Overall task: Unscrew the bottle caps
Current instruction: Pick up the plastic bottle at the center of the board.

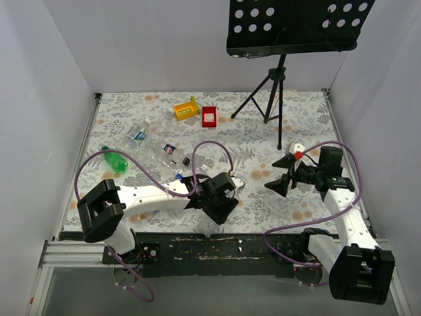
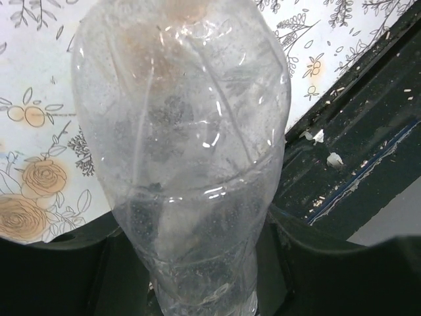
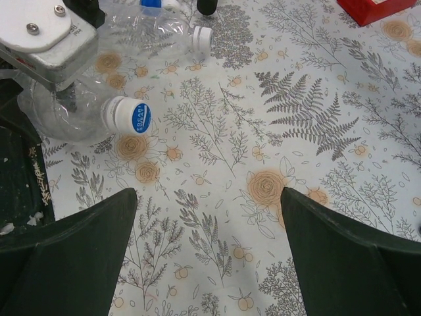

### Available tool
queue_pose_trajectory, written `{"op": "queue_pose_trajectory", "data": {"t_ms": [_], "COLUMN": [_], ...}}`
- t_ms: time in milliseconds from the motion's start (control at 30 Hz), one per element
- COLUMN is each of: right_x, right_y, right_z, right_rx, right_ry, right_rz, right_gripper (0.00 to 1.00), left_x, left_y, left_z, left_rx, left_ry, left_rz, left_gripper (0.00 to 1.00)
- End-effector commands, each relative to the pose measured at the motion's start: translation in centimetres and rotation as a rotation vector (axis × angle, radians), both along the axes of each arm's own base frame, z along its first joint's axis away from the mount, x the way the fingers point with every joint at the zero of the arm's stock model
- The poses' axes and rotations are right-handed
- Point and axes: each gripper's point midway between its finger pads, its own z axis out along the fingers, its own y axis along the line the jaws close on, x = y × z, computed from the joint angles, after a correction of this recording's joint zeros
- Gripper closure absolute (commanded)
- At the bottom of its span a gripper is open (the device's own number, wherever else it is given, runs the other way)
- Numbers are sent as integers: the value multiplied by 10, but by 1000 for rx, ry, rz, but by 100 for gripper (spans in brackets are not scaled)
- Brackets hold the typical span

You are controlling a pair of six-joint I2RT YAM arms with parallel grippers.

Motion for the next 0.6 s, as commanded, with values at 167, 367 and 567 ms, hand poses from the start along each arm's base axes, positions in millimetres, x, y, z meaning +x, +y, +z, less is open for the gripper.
{"op": "queue_pose_trajectory", "data": {"t_ms": [167, 367, 567], "right_x": [9, -7, -17], "right_y": [-11, -6, -3], "right_z": [53, 64, 64], "right_rx": [-99, -73, -56], "right_ry": [-44, 74, 160], "right_rz": [-19, 51, 84], "right_gripper": [2, 2, 3], "left_x": [28, 33, 29], "left_y": [-31, -38, -33], "left_z": [52, 79, 91], "left_rx": [-145, -219, -269], "left_ry": [-190, -275, -321], "left_rz": [-140, -211, -255], "left_gripper": [79, 81, 82]}}
